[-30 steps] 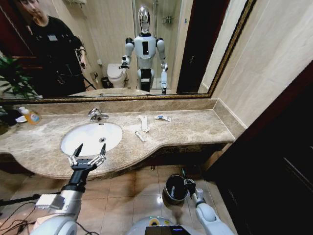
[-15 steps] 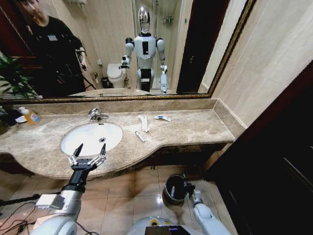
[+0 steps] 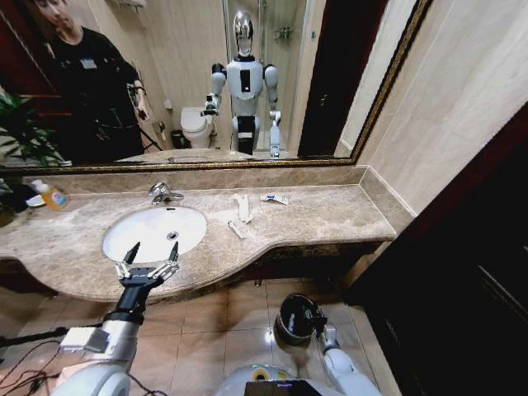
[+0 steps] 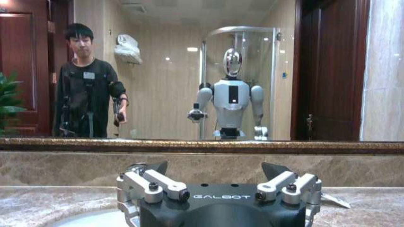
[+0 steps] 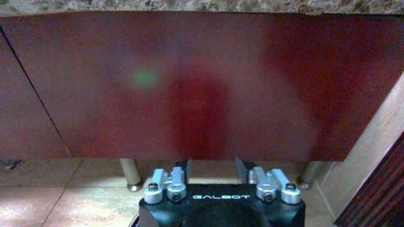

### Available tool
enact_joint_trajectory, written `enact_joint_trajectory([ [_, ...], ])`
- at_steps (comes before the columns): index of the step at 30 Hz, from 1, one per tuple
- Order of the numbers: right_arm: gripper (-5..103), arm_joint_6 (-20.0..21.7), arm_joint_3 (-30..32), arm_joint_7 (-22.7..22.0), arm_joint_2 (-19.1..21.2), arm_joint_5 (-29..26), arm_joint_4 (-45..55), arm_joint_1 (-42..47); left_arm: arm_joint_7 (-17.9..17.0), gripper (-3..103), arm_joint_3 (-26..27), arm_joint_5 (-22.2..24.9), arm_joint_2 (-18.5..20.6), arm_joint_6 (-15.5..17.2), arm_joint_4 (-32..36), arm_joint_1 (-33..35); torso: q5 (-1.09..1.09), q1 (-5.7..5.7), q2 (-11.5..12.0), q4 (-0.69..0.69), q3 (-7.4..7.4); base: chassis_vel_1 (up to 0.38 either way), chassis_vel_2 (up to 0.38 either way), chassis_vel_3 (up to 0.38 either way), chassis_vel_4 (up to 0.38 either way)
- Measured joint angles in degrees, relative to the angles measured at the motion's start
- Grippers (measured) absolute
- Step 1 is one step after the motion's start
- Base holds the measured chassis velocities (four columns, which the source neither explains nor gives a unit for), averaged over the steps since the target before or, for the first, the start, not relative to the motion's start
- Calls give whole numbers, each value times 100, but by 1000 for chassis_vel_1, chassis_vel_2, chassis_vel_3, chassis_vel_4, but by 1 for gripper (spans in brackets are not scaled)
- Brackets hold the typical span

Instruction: Pick up the trash from the sink and place it in the trash bin.

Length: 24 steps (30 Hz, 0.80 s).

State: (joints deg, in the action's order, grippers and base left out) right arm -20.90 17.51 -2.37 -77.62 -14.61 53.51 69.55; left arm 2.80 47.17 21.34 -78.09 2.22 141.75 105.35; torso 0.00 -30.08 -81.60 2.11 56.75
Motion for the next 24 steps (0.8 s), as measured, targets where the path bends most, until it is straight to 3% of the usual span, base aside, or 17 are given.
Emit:
enact_joint_trajectory([
  [1,45,0,0,0,0,0,0,0,0,100,0,0,0,0,0,0,0,0,0,0,0,0,0,0,0],
  [5,66,-5,0,-27,1,27,59,49,0,100,0,0,0,0,-1,0,0,0,0,0,0,0,0,0,0],
  [8,72,-4,-1,-53,-3,42,86,68,0,100,0,0,0,0,-1,0,0,0,0,0,0,0,0,0,0],
  [10,83,-3,0,-92,-14,87,93,79,0,100,0,0,0,0,0,0,0,0,0,0,0,0,0,0,0],
  [15,99,0,2,-143,-29,128,132,107,0,100,0,0,0,0,-1,0,0,0,0,0,0,0,0,0,0],
  [24,100,44,-1,-230,-89,237,238,155,0,100,0,0,0,0,0,0,0,0,0,0,0,0,0,0,0],
])
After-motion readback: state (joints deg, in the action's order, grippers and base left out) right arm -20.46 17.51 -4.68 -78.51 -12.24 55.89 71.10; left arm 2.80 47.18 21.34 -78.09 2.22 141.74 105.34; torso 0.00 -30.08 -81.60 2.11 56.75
